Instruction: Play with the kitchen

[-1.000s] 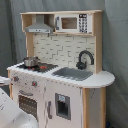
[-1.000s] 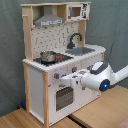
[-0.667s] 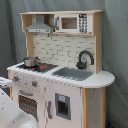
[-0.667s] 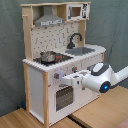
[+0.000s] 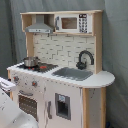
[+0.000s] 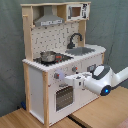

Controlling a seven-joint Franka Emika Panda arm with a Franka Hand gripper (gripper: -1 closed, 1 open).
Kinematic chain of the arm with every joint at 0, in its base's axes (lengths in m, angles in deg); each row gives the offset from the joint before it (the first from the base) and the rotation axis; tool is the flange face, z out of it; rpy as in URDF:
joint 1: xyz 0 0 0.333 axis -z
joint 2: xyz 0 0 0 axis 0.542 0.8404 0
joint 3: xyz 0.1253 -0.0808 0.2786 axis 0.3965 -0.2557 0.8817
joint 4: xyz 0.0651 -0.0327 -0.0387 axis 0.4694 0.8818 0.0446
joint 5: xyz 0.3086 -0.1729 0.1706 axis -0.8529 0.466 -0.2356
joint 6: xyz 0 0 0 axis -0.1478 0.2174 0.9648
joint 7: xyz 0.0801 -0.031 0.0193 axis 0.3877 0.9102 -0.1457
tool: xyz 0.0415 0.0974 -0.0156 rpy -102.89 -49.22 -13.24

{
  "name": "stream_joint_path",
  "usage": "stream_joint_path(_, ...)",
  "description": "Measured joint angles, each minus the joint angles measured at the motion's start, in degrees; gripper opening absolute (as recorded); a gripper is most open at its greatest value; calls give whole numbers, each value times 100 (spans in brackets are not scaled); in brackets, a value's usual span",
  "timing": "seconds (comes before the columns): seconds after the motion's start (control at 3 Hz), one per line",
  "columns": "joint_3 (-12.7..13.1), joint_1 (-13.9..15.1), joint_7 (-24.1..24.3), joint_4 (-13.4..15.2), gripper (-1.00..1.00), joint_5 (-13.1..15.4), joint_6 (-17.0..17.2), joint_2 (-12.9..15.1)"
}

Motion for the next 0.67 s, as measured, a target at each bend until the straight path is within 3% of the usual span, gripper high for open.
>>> stream_joint_path(0.67, -169, -73, 1052, 495, 100, 212, 17, 1)
